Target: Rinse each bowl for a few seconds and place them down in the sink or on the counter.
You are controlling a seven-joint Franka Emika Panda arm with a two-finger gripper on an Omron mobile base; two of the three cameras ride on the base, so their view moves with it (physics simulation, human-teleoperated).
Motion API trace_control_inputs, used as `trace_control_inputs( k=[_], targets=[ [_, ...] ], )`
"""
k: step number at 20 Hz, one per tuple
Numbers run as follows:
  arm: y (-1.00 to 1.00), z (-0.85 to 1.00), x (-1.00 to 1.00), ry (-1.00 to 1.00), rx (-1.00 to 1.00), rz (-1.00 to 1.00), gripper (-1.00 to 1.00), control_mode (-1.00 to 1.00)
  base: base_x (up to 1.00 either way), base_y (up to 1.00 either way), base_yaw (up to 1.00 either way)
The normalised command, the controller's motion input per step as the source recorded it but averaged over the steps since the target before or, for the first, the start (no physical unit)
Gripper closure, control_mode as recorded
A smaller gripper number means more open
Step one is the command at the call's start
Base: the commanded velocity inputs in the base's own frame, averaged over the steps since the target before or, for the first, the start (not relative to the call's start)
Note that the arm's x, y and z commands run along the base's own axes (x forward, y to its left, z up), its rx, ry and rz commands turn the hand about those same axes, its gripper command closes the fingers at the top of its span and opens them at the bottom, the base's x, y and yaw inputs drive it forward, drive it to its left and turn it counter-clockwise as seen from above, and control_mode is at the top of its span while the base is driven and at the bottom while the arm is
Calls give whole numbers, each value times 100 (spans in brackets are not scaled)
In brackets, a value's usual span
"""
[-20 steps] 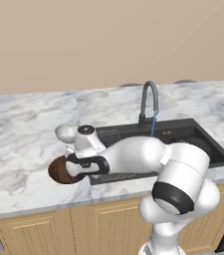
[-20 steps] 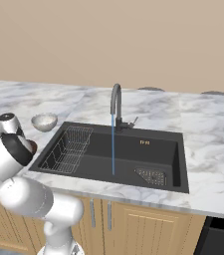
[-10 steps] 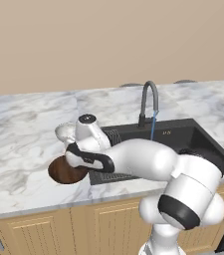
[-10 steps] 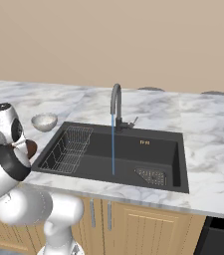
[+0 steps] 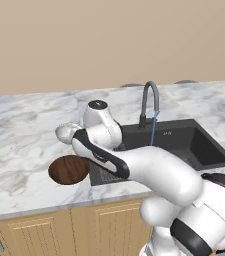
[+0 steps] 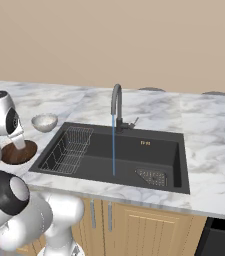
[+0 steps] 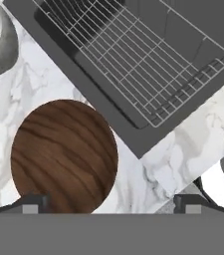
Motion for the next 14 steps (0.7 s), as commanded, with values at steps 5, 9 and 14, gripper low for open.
trace_control_inputs(
  k=[5, 9, 14],
  targets=[
    [-27, 53, -46, -11, 2, 0, -100, -100, 0, 0, 0],
    [-31, 51, -43, -13, 0, 1, -100, -100, 0, 0, 0],
    [-33, 48, -40, -13, 0, 1, -100, -100, 0, 0, 0]
  ],
)
